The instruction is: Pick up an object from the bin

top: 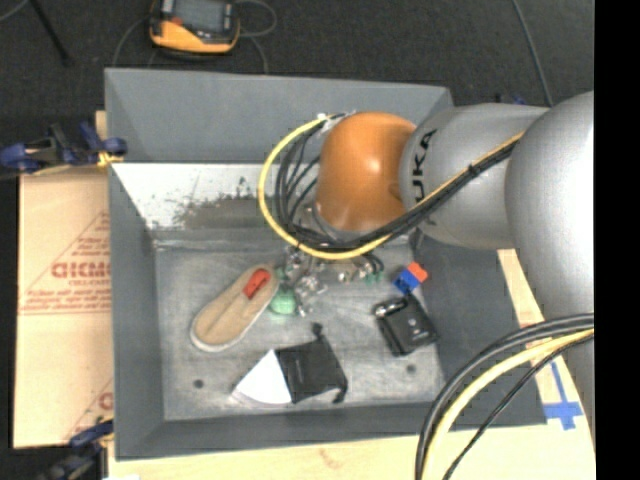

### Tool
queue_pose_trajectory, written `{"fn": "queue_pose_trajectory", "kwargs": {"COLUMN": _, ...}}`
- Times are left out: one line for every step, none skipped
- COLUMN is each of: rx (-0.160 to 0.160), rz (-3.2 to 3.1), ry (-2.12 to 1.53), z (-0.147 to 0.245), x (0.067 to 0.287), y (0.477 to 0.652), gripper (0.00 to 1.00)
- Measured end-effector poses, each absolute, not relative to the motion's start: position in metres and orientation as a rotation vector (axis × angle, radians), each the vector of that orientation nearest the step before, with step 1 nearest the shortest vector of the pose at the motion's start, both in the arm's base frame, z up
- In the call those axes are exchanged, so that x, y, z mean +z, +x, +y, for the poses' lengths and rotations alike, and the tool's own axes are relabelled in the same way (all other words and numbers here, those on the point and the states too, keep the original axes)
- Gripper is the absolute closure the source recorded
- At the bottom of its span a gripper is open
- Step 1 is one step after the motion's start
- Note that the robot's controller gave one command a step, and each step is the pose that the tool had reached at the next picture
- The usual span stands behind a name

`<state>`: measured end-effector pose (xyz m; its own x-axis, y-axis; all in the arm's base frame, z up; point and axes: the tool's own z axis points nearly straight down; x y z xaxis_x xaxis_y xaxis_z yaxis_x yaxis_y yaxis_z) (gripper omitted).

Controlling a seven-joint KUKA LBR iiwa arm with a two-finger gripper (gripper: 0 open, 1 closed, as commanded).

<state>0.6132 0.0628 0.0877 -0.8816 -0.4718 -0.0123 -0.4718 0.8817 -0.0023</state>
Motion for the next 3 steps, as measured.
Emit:
{"fn": "queue_pose_trajectory", "kwargs": {"rx": 0.001, "rz": 3.035, "ry": -0.76, "z": 0.063, "x": 0.088, "y": 0.613, "gripper": 1.0}}
{"fn": "queue_pose_trajectory", "kwargs": {"rx": 0.002, "rz": 3.044, "ry": -0.789, "z": 0.053, "x": 0.13, "y": 0.615, "gripper": 1.0}}
{"fn": "queue_pose_trajectory", "kwargs": {"rx": 0.0, "rz": 3.038, "ry": -0.782, "z": 0.021, "x": 0.249, "y": 0.619, "gripper": 1.0}}
